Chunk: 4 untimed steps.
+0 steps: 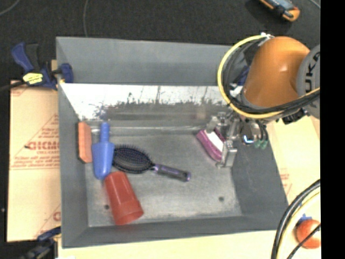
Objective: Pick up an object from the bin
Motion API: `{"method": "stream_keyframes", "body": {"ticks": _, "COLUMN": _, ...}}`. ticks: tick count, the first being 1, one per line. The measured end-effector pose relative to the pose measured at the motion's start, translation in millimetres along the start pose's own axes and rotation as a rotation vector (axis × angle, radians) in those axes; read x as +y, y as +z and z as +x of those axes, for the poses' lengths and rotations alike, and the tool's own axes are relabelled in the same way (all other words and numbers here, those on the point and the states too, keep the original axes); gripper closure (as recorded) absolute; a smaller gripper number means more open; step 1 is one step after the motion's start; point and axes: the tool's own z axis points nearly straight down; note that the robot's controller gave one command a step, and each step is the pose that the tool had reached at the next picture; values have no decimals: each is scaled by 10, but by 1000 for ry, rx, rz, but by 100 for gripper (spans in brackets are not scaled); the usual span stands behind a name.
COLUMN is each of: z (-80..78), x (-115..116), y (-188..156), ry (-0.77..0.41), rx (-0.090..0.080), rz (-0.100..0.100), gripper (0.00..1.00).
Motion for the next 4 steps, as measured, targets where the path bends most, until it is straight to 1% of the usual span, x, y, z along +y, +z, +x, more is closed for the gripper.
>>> {"method": "stream_keyframes", "body": {"ticks": 1, "z": -14, "x": 2, "y": -50, "ry": -3, "rx": -8, "rz": 1, "gripper": 0}}
{"method": "stream_keyframes", "body": {"ticks": 2, "z": -50, "x": 678, "y": 1373, "ry": 2, "rx": -10, "rz": -1, "gripper": 0}}
{"method": "stream_keyframes", "body": {"ticks": 3, "z": -57, "x": 1160, "y": 661, "ry": -53, "rx": -24, "rz": 3, "gripper": 0}}
{"method": "stream_keyframes", "body": {"ticks": 4, "z": 67, "x": 1194, "y": 1104, "ry": 120, "rx": 1, "rz": -1, "gripper": 0}}
